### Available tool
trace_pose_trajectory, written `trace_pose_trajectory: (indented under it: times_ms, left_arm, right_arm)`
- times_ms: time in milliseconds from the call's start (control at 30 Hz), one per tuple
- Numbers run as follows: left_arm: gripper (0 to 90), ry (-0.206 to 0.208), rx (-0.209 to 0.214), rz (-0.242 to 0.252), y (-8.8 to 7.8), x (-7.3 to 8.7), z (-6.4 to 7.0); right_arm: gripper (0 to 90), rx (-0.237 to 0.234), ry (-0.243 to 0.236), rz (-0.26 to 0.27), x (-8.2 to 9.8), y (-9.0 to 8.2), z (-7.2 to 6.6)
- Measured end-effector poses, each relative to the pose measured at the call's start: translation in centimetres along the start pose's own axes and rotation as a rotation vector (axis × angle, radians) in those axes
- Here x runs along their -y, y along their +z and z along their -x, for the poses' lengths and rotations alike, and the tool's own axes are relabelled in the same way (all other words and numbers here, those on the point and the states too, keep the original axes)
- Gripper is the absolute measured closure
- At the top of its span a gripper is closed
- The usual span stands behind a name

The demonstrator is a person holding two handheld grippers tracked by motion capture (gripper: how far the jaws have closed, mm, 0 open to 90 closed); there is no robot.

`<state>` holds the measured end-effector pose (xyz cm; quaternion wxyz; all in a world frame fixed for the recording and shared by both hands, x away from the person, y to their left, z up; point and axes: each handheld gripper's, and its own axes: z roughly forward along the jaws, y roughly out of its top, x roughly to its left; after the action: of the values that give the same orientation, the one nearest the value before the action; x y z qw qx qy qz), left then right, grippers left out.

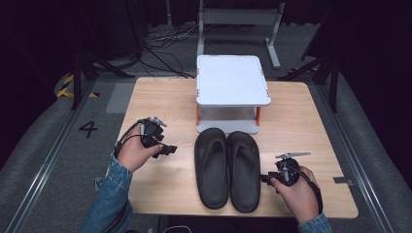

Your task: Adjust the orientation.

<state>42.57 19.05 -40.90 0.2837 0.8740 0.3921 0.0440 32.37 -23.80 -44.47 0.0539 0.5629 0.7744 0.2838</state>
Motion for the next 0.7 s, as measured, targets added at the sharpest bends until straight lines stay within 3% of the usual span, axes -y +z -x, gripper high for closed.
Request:
trace_pose_trajectory:
  times_ms: [67, 133, 233, 333, 567, 700]
  left_arm:
    - [25.7, -0.005, -0.002, 0.005, -0.1, 0.0, 0.0]
    - [25.7, -0.007, 0.0, 0.006, -0.2, 0.1, -0.1]
    - [25.6, -0.012, -0.004, 0.01, -0.3, 0.2, -0.3]
    - [25.6, -0.015, -0.006, 0.003, -0.3, 0.3, -0.4]
    - [25.6, -0.027, -0.015, -0.005, -0.3, 0.6, -0.4]
    - [25.6, -0.04, -0.017, -0.007, -0.7, 1.1, -0.5]
  right_arm:
    - [61.2, 0.017, -0.019, 0.009, 0.2, -0.1, -0.5]
    - [58.7, 0.013, -0.02, 0.008, 0.2, -0.2, -0.5]
    - [55.2, -0.01, 0.0, 0.053, 0.0, -0.7, -0.2]
    - [55.2, -0.007, -0.016, 0.071, -0.3, -1.3, -0.5]
    - [53.4, -0.003, -0.052, 0.11, -1.6, -2.3, -2.1]
    - [49.4, 0.01, -0.045, 0.103, -2.5, -1.7, -4.1]
